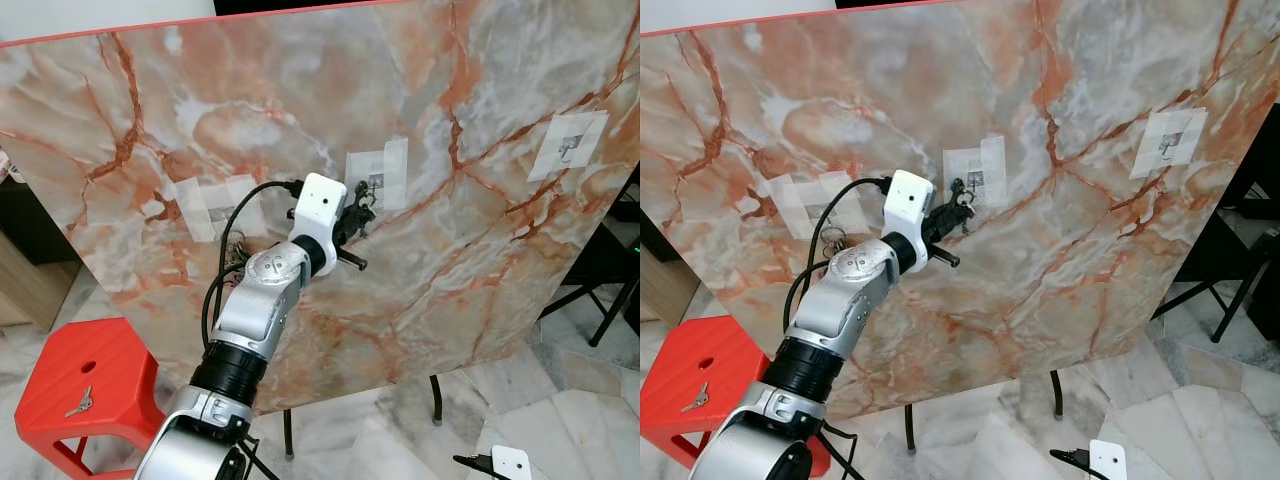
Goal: Hang keys on a hook
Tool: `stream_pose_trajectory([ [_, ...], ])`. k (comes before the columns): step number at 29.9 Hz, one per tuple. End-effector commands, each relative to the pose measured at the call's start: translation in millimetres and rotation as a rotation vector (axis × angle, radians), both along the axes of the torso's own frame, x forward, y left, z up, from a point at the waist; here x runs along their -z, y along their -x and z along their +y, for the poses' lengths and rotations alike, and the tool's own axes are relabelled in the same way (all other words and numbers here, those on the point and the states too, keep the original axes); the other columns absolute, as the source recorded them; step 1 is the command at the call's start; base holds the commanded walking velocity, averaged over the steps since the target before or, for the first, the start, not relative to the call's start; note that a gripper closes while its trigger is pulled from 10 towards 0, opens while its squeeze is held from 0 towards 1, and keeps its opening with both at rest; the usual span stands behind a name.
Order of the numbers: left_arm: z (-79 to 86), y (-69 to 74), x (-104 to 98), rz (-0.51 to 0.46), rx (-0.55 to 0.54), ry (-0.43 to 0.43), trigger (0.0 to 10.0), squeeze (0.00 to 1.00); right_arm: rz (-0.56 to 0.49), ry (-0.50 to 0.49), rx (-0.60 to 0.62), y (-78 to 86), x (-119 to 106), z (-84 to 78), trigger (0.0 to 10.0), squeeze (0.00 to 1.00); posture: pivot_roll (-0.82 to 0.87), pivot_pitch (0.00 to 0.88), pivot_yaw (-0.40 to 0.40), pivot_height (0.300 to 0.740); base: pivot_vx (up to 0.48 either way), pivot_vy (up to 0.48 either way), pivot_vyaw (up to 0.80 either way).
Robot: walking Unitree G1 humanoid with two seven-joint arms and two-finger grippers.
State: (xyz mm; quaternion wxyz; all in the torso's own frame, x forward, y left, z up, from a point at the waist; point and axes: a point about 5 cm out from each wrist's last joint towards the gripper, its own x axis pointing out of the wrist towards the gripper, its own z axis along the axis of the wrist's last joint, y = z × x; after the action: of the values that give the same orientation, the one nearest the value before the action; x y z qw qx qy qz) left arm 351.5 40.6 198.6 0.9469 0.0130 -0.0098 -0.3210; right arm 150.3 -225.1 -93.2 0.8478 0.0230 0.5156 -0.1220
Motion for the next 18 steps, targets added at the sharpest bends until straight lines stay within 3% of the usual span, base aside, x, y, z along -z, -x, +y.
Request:
stream_pose_trajectory([
  [1, -7.2, -0.1, -3.8, -0.01, 0.037, -0.037, 10.0, 0.0, 0.0, -0.002, 0.006, 0.3, 0.2, 0.3, 10.0, 0.0, 0.03, 0.0, 0.024, 0.74, 0.0, 0.0, 0.0],
  [18, -12.6, -11.8, -9.4, 0.008, -0.041, -0.015, 10.0, 0.0, -0.001, -0.001, 0.009, -0.4, -0.1, 0.3, 10.0, 0.0, 0.03, 0.0, 0.025, 0.74, 0.0, 0.0, 0.0],
])
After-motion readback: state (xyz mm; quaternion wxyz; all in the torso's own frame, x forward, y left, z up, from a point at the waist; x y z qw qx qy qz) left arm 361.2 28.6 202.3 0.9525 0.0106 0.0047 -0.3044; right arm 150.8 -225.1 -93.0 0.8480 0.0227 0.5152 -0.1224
